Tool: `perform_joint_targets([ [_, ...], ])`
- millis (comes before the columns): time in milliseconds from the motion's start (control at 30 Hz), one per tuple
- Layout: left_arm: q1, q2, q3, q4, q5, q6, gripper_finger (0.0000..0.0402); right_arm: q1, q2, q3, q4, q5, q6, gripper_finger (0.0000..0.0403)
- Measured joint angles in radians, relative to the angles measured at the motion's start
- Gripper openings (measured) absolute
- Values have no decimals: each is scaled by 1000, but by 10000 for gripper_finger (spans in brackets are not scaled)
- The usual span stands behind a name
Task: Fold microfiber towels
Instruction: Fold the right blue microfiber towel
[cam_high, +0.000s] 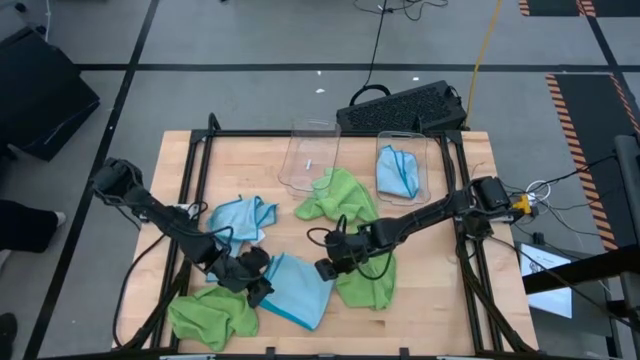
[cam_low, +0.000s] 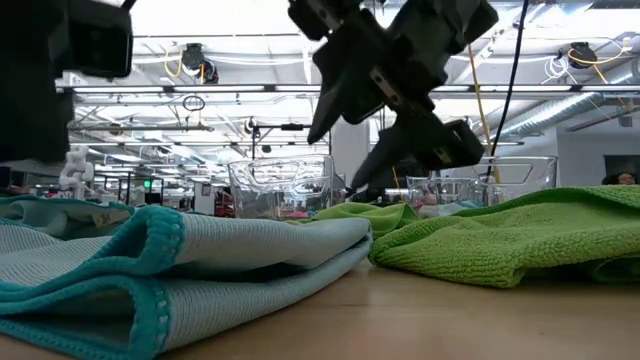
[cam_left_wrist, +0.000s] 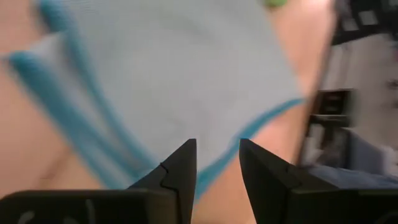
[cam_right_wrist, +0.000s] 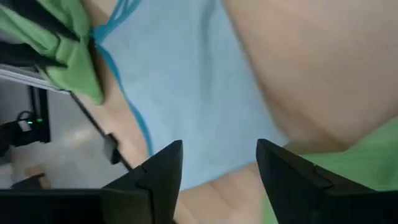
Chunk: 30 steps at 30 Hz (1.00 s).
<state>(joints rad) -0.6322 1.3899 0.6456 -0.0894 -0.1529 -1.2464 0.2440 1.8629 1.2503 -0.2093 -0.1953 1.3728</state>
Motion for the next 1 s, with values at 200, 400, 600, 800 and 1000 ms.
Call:
perform_joint_targets([
  [200,19,24,-3,-77,-11,26,124,-66,14,1,-18,-48,-93,230],
  [400,33,58,-6,86,60,87,124,-94,73,1,22,-180,-156,260],
  [600,-16,61,-5,216,56,75,124,-72,83,1,0,-226,-212,269],
  [800,-35,95,-5,87,31,29,124,-66,92,1,2,-196,-258,257],
  [1000,-29,167,-6,98,77,25,124,-67,147,3,52,-240,-273,247],
])
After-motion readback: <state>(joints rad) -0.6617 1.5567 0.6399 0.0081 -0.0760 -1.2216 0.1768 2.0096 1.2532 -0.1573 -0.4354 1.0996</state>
